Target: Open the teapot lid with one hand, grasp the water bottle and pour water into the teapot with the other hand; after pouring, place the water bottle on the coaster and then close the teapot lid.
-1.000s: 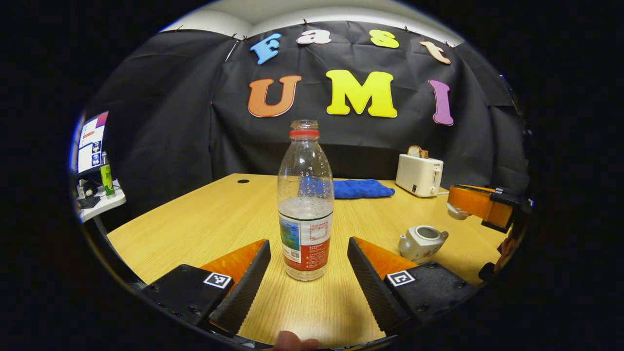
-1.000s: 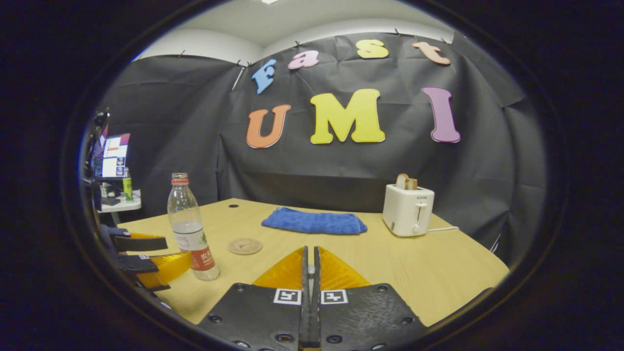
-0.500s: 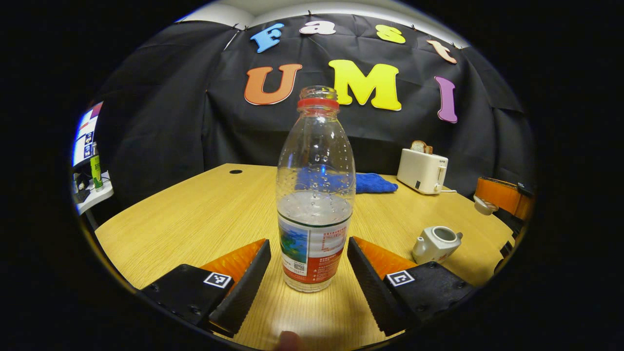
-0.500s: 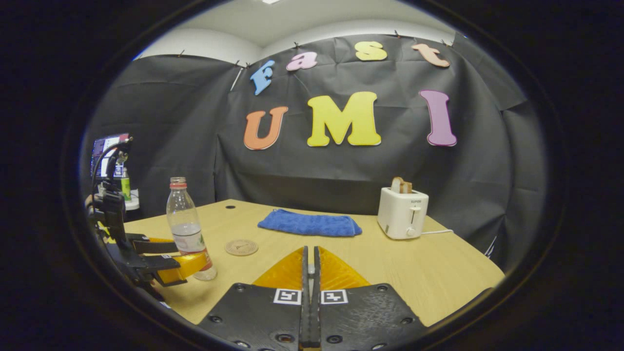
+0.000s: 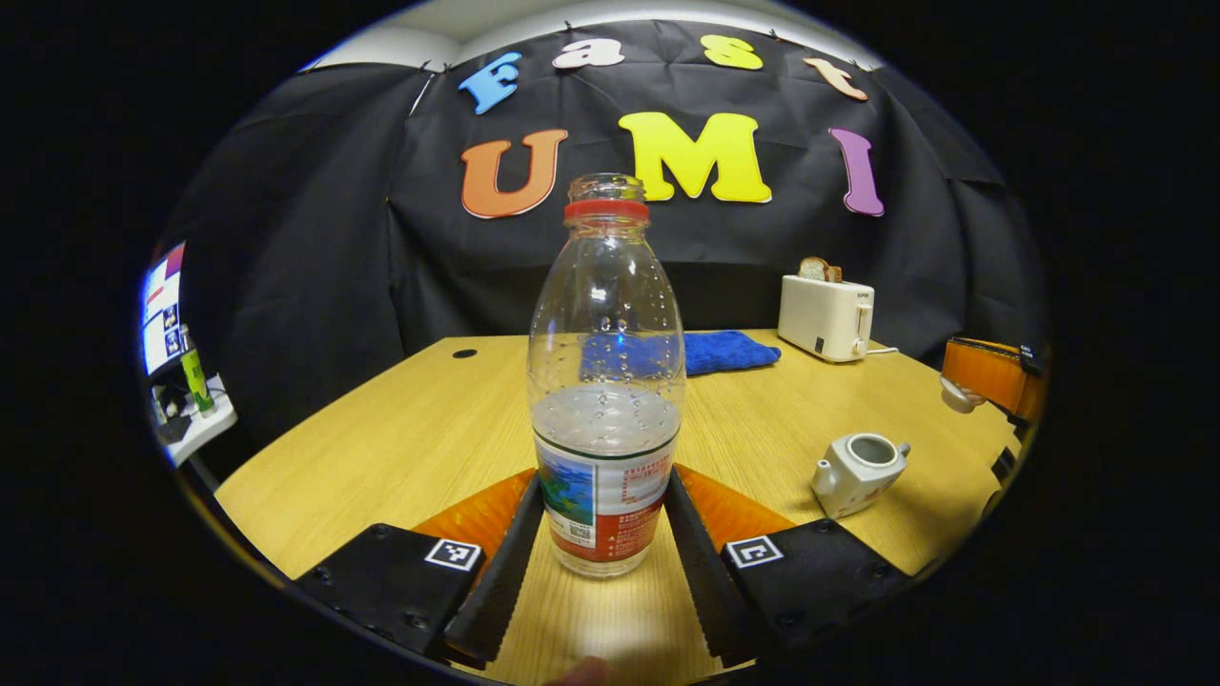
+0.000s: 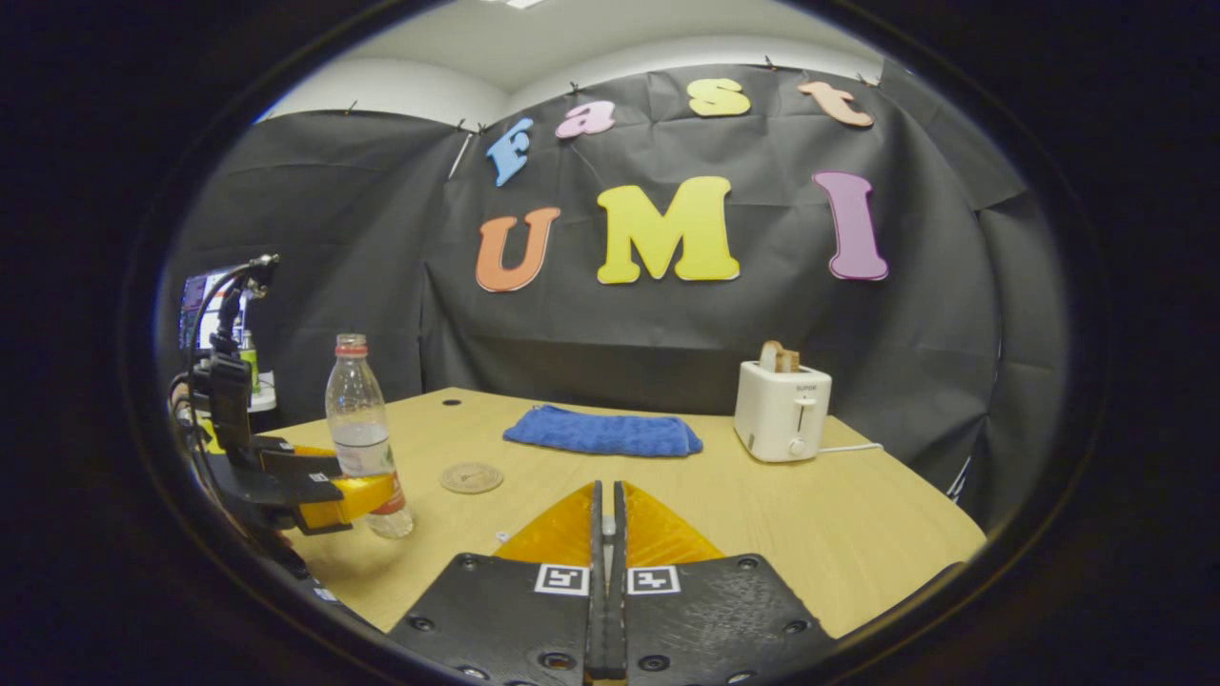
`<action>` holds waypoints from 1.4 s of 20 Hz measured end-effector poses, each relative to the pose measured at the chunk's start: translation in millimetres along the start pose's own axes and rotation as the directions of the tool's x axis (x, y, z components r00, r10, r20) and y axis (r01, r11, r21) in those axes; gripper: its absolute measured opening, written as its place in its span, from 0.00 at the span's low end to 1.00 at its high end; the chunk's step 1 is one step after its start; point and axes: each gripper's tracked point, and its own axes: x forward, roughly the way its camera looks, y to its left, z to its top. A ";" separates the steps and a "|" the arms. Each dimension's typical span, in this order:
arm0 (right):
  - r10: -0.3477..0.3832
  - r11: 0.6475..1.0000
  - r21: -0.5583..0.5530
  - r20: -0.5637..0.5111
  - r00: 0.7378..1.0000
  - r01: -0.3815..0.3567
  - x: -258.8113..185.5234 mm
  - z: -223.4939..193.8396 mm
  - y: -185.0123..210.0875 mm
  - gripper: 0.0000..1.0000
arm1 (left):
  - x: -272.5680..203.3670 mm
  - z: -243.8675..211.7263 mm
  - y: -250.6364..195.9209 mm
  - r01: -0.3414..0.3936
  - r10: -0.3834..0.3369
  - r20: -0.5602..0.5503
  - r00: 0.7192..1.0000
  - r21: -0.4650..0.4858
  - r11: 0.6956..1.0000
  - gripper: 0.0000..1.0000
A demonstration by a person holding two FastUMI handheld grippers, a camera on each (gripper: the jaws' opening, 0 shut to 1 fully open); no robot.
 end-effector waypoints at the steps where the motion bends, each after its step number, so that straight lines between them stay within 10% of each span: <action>1: 0.001 1.000 0.002 -0.002 1.000 -0.001 -1.7 -1.0 -2.5 0.00 | -3.0 4.9 2.4 -0.014 0.013 0.008 1.000 0.049 0.999 0.78; 10: -0.012 1.000 0.007 -0.006 1.000 0.012 -20.6 -5.4 -31.2 0.00 | -12.8 16.4 19.4 -0.078 0.090 -0.004 0.996 0.464 0.882 0.76; 17: -0.027 1.000 0.006 -0.022 0.999 0.028 -31.4 -15.6 -53.0 0.00 | -5.7 8.7 27.2 -0.077 0.155 -0.032 0.987 0.759 0.647 0.76; 21: -0.029 1.000 0.007 -0.028 0.999 0.029 -33.3 -21.7 -61.5 0.00 | 0.6 -3.7 21.2 -0.038 0.176 -0.070 0.982 0.837 0.546 0.76; 28: -0.027 1.000 0.012 -0.037 0.999 0.027 -36.3 -29.8 -70.5 0.00 | 9.3 6.5 10.8 -0.049 0.196 -0.007 0.981 0.959 0.278 0.76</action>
